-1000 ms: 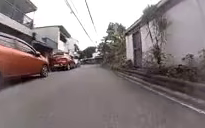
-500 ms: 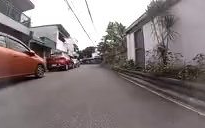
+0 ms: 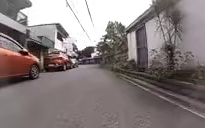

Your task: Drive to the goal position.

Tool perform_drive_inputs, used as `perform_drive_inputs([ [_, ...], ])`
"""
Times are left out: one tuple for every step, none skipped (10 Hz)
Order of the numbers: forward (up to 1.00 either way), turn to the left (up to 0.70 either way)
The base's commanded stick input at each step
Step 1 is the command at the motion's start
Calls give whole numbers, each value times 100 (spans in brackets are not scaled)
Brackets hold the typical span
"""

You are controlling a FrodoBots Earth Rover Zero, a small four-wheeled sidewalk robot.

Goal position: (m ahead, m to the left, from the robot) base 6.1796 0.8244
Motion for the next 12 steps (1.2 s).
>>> perform_drive_inputs([
  [70,25],
  [70,15],
  [70,5],
  [70,0],
  [70,0],
  [70,0],
  [70,0],
  [70,0],
  [70,0],
  [70,0],
  [70,0],
  [70,0],
])
